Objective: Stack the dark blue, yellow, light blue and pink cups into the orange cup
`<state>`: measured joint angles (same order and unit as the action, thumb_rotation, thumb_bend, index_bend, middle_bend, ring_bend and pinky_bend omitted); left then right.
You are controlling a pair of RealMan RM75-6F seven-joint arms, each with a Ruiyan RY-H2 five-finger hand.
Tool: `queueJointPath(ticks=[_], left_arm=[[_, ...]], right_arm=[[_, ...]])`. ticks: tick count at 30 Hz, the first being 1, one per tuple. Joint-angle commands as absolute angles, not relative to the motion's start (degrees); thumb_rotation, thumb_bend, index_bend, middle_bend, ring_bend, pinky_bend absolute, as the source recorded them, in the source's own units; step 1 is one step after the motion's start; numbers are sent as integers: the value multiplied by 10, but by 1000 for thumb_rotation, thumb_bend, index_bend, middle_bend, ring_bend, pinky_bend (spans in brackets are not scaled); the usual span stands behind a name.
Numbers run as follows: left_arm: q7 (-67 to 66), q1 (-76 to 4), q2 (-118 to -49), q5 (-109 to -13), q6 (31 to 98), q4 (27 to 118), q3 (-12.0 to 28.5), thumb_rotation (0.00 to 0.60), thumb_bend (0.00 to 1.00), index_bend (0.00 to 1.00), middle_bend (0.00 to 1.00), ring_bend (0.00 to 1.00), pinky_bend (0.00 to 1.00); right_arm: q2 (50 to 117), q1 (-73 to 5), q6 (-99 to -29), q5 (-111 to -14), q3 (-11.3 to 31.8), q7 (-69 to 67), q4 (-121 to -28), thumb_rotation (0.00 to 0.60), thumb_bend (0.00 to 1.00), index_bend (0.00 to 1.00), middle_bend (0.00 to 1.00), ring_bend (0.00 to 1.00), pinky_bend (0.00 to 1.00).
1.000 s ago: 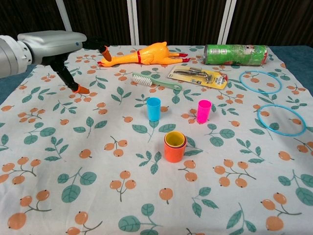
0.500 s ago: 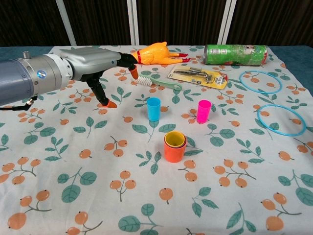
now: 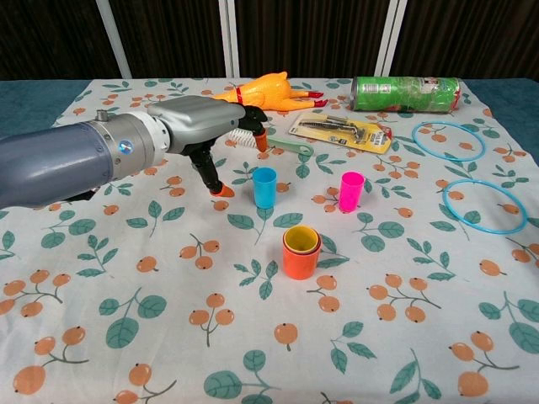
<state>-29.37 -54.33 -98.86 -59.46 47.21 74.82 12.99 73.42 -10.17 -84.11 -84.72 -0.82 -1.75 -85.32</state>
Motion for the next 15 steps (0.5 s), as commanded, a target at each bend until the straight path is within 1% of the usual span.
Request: queueJointPath(ticks=[1,8,15], left_arm=[[-303,-555,-1006,-584,473,735,134,600,158,306,44,0,0],[-311,-570,-1031,-568,479,717,142,600,204,351,53,0,0],[-318,-579,-1042,-562,483,711,140,600,244,393,63,0,0]], right_arm=[[736,-100,-841,-849,-6,-16,-852,600,321,190,42,42,120],[737,-97,-836,-849,-1,-18,-849,600,321,190,42,41,120],[737,-94,-834,-849,6,-21,-848,600,321,190,42,41,120]])
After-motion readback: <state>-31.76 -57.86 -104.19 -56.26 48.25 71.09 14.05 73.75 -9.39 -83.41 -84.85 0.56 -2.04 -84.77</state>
